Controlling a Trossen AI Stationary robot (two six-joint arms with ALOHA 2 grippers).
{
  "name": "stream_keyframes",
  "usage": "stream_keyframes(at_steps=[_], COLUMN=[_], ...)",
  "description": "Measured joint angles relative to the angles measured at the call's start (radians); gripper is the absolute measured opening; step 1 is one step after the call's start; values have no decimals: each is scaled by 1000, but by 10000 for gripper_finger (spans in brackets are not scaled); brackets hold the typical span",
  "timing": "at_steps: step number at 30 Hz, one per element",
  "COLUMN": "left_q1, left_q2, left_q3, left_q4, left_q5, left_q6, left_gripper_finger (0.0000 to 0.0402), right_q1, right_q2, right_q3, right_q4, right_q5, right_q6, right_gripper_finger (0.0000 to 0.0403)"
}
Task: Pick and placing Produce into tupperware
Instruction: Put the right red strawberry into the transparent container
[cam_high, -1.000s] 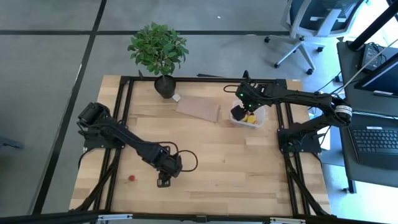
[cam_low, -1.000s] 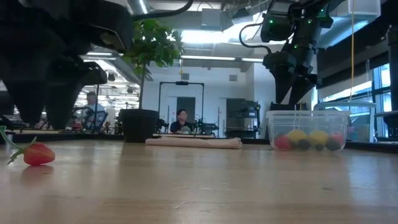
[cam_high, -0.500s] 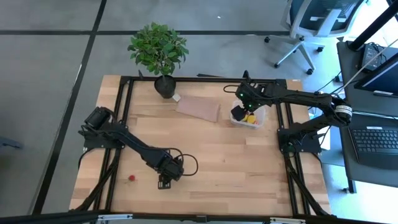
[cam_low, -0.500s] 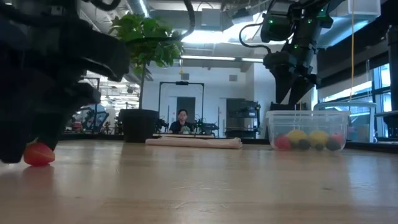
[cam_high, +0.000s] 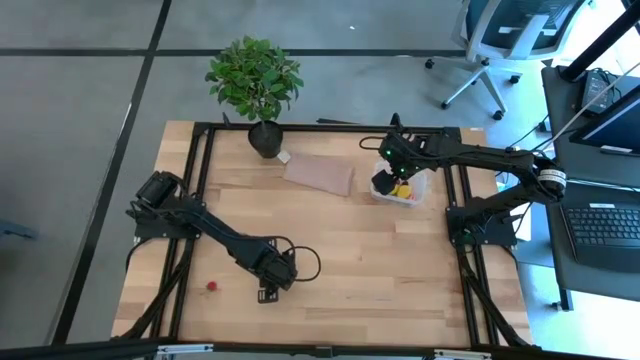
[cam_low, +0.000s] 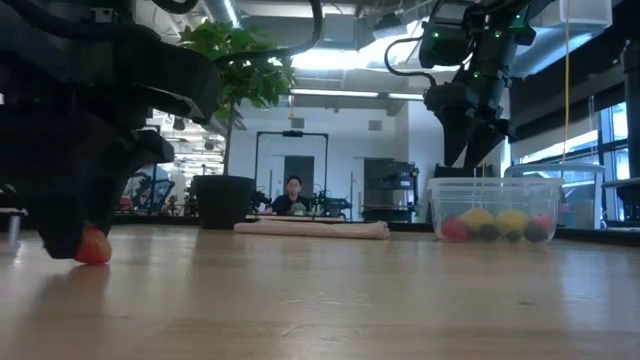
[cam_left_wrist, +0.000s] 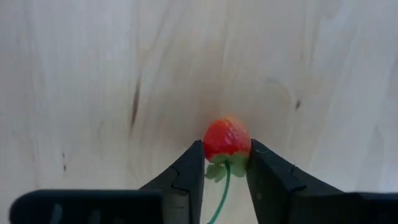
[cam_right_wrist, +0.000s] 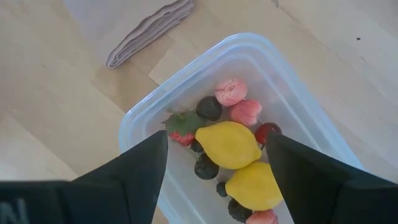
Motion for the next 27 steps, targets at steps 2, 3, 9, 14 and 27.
stream_keyframes(at_steps=[2,3,9,14,27], left_q1=[2,2,5,17,21], left_q2=[0,0,0,0,0], left_q3=[0,0,0,0,0], left_q4=[2,2,4,8,7], left_q5=[0,0,-2,-7,-11], left_q6=[0,0,6,8,8], left_gripper_finger=[87,84,50,4,2], right_q1=[0,0,0,0,0], right_q2=[0,0,0,0,0], right_q3=[0,0,0,0,0], right_q4=[-2,-3,-9,-9,-9], right_q5=[0,0,0,0,0], right_q6=[-1,-1,-1,-1,-23], right_gripper_finger=[273,273,273,273,273])
